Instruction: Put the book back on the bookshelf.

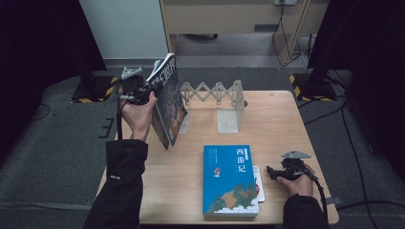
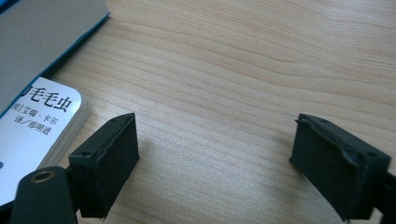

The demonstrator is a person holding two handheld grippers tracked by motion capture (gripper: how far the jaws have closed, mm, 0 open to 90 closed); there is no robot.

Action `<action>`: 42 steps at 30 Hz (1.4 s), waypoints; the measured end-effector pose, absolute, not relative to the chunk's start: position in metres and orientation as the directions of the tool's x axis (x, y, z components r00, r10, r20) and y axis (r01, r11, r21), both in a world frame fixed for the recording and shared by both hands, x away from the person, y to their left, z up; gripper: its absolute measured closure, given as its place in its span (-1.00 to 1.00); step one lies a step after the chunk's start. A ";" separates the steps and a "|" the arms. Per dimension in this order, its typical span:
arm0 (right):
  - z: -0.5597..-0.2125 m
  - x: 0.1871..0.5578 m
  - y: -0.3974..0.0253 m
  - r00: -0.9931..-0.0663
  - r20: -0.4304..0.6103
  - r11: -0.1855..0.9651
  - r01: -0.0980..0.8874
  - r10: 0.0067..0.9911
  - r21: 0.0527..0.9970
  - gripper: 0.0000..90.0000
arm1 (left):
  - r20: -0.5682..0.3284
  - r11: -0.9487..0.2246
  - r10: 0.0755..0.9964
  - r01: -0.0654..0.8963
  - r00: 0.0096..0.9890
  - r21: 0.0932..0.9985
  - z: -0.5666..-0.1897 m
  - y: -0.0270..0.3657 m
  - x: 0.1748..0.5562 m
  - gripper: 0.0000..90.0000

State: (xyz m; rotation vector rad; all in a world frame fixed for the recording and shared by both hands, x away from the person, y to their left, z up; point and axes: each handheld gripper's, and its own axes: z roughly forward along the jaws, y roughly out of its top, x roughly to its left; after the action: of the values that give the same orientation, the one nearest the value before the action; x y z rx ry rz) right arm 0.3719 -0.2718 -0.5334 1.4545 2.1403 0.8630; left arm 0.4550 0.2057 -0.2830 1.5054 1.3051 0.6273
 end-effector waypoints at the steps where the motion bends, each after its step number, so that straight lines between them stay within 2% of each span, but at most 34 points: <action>1: -0.536 0.372 -0.271 -0.381 0.005 0.268 0.661 0.925 0.701 -0.78 | -0.217 0.094 0.937 0.401 0.274 0.911 -0.282 0.205 0.458 0.82; 9: -0.539 0.372 -0.270 -0.390 0.003 0.272 0.648 0.921 0.711 -0.89 | -0.161 0.057 0.956 0.381 0.246 0.923 -0.282 0.195 0.469 0.82; 33: -0.539 0.372 -0.269 -0.389 0.008 0.268 0.651 0.921 0.710 -0.90 | -0.143 0.056 0.972 0.410 0.184 0.910 -0.323 0.182 0.492 0.82; 42: -0.539 0.372 -0.269 -0.387 0.010 0.266 0.653 0.922 0.709 -0.90 | -0.090 0.001 0.978 0.428 0.188 0.904 -0.330 0.177 0.488 0.82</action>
State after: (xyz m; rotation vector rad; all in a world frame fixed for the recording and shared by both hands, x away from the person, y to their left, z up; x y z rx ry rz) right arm 0.3717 -0.2691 -0.5387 1.4262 2.1364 0.8976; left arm 0.4885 0.1775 -0.3296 1.5748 1.3785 0.7783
